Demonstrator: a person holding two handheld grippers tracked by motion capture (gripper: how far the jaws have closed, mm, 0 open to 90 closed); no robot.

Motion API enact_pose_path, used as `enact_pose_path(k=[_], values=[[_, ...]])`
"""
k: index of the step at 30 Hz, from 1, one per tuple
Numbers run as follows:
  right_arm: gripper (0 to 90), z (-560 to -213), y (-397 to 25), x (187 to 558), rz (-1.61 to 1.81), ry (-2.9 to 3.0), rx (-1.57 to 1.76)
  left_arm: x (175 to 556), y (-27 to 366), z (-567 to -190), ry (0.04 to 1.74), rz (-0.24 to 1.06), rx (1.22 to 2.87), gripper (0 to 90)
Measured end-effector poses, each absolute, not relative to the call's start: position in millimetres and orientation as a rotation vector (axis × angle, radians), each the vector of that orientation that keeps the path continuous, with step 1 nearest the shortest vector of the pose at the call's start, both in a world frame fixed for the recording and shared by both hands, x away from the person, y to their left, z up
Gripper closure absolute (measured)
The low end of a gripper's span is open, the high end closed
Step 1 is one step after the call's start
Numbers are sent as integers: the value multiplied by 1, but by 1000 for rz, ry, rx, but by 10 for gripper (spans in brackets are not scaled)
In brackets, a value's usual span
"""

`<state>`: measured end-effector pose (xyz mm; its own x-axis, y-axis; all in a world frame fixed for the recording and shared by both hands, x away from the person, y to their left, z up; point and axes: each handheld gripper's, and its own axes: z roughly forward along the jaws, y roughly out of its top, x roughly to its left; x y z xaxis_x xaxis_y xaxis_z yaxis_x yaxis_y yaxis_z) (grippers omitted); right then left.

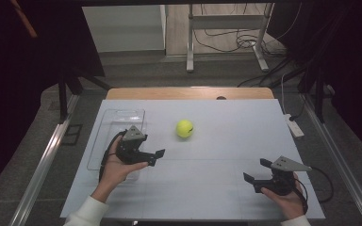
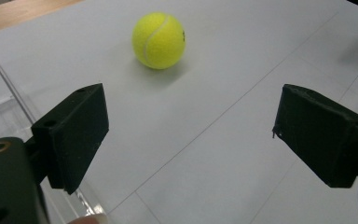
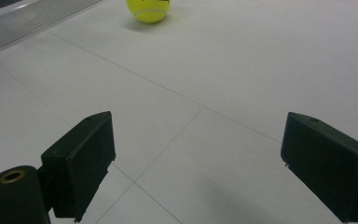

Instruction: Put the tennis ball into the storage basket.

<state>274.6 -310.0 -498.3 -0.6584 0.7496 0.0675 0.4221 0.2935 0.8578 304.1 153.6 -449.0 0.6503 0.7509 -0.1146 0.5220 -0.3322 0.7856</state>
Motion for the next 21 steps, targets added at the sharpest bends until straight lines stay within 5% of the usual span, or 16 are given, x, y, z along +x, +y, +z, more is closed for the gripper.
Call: enact_pose_path(k=[21], values=[[98,-500,-311,277,1307,2219,1060,329,133,-443,995,324,2067,105]])
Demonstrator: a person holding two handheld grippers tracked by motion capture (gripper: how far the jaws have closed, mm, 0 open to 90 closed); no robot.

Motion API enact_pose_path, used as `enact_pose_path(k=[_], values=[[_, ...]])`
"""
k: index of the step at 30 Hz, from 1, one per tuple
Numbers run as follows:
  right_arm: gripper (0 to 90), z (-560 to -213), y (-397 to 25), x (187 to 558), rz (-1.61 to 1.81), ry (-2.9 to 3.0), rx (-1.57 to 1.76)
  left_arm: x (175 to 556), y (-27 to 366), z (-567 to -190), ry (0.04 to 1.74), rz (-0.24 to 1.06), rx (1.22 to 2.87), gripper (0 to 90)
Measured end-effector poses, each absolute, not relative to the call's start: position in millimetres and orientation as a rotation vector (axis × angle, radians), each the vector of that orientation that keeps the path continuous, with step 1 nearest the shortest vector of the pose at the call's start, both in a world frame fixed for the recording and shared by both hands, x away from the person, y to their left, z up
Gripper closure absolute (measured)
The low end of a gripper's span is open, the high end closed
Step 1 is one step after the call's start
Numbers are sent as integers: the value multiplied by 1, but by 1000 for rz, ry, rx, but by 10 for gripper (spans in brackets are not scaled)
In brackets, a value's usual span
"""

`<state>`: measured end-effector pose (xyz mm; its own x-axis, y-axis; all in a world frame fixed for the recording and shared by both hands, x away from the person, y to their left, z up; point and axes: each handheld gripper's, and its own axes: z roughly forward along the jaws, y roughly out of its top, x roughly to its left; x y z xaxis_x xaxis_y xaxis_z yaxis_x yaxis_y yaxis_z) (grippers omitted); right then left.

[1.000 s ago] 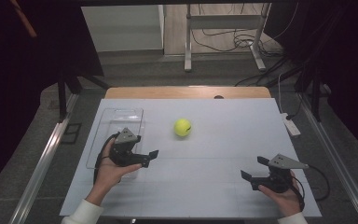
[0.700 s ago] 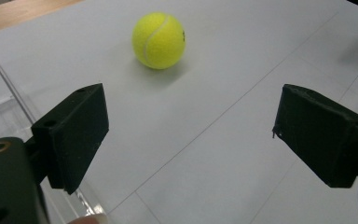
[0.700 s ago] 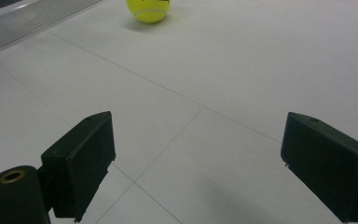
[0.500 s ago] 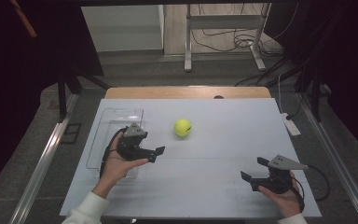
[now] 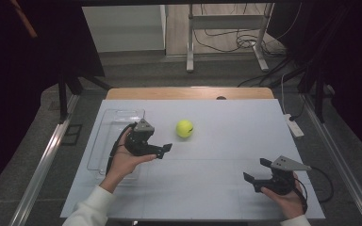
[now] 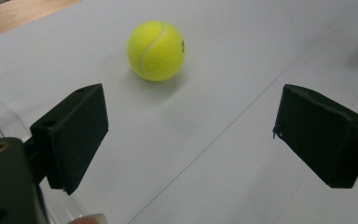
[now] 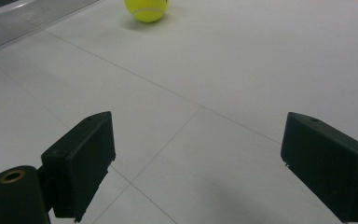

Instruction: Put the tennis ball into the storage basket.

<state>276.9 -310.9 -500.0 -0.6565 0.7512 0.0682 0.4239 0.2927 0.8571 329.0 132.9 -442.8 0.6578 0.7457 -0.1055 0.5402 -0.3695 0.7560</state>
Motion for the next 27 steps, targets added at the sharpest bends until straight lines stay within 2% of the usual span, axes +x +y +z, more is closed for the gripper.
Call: enact_pose_path(k=[27], values=[[98,-501,-312,278,1303,2219,1060,353,103,-438,978,308,2134,98]])
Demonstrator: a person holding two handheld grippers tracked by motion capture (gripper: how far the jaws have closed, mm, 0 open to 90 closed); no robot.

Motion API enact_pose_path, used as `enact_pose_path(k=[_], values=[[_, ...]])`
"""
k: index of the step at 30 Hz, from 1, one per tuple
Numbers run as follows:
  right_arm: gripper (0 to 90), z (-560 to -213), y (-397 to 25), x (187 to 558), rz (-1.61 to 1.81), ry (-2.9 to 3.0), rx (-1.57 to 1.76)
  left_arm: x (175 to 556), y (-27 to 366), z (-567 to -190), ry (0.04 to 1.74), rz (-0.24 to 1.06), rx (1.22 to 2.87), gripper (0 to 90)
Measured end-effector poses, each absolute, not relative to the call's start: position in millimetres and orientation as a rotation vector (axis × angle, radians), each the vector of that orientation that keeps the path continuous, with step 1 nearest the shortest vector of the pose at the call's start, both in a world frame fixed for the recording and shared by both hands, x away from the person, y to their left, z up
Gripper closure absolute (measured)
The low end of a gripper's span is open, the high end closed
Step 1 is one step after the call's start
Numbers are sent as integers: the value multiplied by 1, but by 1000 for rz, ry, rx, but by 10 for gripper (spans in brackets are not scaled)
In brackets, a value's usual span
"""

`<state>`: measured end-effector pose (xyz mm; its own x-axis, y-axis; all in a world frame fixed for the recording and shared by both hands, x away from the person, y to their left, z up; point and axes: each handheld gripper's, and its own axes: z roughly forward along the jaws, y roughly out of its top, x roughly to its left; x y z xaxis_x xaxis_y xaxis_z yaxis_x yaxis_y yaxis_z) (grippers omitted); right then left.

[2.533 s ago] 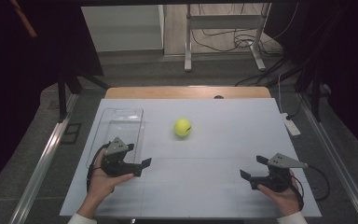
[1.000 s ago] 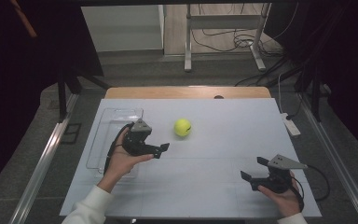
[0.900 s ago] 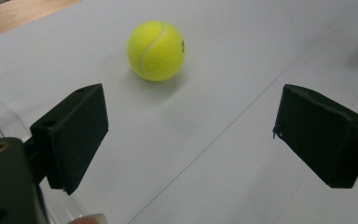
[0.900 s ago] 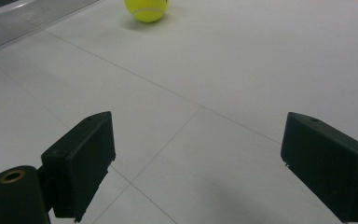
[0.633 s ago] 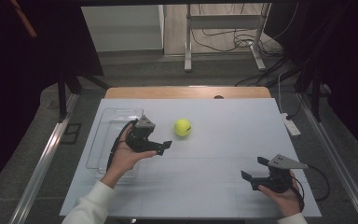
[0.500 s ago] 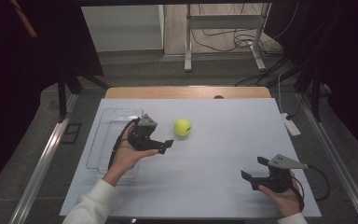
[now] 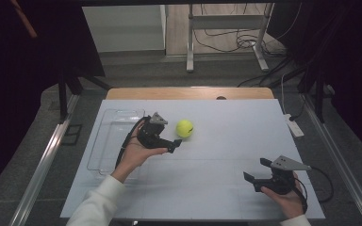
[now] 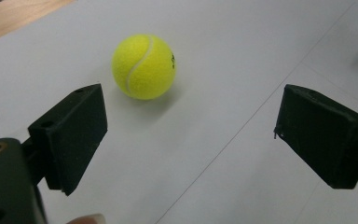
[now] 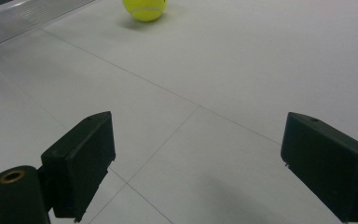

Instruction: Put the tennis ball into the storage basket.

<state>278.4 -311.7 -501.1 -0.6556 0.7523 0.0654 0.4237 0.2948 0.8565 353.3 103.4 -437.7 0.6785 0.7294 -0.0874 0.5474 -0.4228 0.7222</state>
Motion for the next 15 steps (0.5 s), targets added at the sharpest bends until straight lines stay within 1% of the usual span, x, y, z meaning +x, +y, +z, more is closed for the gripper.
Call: enact_pose_path(k=[15], values=[[98,-502,-312,279,1298,2219,1060,367,97,-440,991,287,2151,98]])
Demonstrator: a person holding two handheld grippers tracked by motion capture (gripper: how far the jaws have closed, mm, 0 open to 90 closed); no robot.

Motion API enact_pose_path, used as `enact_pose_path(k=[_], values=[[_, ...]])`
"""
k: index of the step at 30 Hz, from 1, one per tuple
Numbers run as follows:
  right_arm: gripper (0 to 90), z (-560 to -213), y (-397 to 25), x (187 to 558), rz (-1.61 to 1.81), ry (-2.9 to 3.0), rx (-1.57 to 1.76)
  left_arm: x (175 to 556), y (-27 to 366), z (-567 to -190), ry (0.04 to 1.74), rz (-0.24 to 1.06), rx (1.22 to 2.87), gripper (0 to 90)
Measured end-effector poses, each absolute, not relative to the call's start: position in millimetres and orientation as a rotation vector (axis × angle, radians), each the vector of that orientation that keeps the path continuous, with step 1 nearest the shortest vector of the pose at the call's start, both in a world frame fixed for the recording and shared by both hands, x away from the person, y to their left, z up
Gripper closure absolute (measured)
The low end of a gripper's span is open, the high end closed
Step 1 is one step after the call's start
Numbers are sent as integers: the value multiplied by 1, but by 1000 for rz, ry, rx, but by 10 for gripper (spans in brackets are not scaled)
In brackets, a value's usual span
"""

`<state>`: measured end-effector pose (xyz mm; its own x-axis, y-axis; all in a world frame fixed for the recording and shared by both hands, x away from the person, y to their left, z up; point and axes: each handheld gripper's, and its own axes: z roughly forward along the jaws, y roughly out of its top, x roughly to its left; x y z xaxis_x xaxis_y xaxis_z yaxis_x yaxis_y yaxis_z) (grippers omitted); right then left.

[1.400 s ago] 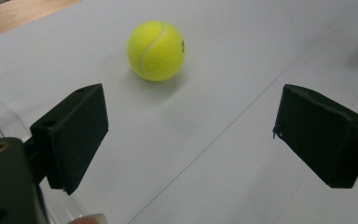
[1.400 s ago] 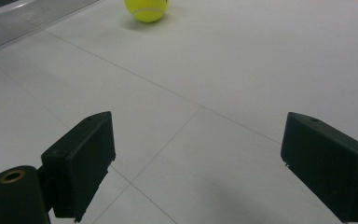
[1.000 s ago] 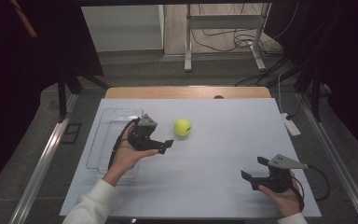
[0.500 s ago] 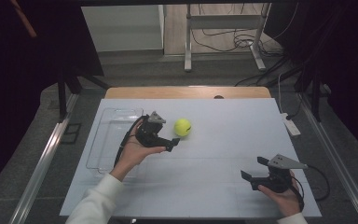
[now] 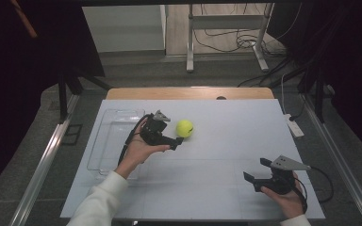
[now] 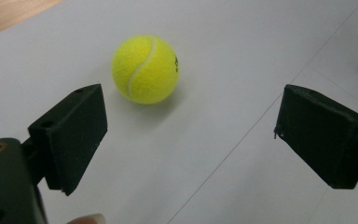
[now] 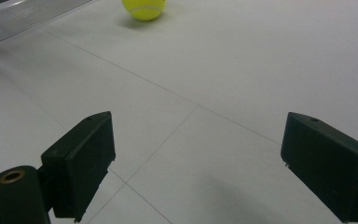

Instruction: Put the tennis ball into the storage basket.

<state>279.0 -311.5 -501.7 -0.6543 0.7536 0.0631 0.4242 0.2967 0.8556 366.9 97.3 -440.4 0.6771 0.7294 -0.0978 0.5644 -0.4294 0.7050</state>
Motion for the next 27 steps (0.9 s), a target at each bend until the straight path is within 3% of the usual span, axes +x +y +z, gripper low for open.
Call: enact_pose_path(k=[27], values=[[98,-503,-313,280,1300,2220,1064,397,81,-447,1018,253,2184,94]])
